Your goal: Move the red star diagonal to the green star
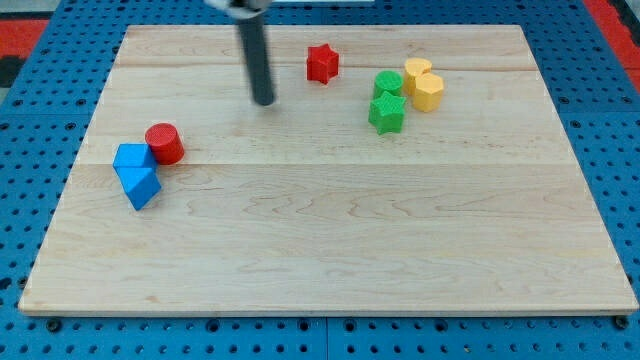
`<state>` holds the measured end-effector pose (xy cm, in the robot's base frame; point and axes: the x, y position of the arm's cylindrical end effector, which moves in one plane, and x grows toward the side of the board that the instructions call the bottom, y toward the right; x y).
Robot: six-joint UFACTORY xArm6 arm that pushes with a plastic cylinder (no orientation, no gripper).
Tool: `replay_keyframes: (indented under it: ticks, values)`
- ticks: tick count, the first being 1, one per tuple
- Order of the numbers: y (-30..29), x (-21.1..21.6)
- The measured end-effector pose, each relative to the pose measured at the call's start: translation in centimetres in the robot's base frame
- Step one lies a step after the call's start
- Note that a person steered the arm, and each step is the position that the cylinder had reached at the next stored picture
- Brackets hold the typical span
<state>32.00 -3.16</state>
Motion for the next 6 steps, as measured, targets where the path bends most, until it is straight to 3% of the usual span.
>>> replay_keyframes:
  ticks: [1, 2, 3, 4, 5, 6]
  values:
    - [6.7, -2.0]
    - [6.2, -7.0]
    - [-0.3, -8.8]
    - [-9.7, -6.2]
    - [-7.0, -4.7]
    - [-5.6, -8.8]
